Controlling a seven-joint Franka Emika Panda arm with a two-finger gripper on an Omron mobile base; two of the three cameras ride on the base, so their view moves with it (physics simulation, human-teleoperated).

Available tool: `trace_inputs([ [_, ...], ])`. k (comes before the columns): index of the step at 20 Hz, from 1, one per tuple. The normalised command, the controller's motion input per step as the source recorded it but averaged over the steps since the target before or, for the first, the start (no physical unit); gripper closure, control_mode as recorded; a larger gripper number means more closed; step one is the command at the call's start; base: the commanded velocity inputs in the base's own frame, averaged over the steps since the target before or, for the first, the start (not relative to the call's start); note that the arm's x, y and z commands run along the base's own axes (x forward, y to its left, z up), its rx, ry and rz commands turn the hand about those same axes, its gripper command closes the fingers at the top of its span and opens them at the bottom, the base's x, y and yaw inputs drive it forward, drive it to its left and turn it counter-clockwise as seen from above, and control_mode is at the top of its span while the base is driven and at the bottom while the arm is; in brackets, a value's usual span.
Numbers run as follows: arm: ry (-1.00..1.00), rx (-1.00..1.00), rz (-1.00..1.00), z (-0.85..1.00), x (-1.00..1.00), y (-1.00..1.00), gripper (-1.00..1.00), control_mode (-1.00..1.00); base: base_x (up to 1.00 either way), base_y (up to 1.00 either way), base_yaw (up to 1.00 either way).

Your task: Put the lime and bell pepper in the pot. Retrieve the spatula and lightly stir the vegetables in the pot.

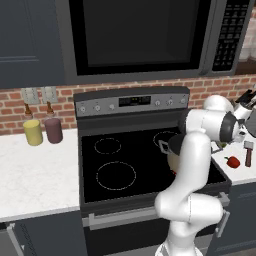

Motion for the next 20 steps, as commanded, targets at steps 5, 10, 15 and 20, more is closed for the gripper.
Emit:
trace_inputs([
  [5, 0.0, 0.0, 0.04, -0.21, 0.0, 0.0, -1.0, -1.0, 0.0, 0.0, 0.0],
  [10, 0.0, -0.01, 0.04, -0.26, 0.0, 0.0, -1.0, -1.0, 0.0, 0.0, 0.0],
  [15, 0.0, -0.01, 0.04, -0.12, 0.0, 0.02, 1.0, -1.0, 0.0, 0.0, 0.0],
  [20, -0.1, 0.0, 0.02, 0.12, -0.02, 0.0, 1.0, -1.0, 0.0, 0.0, 0.0],
])
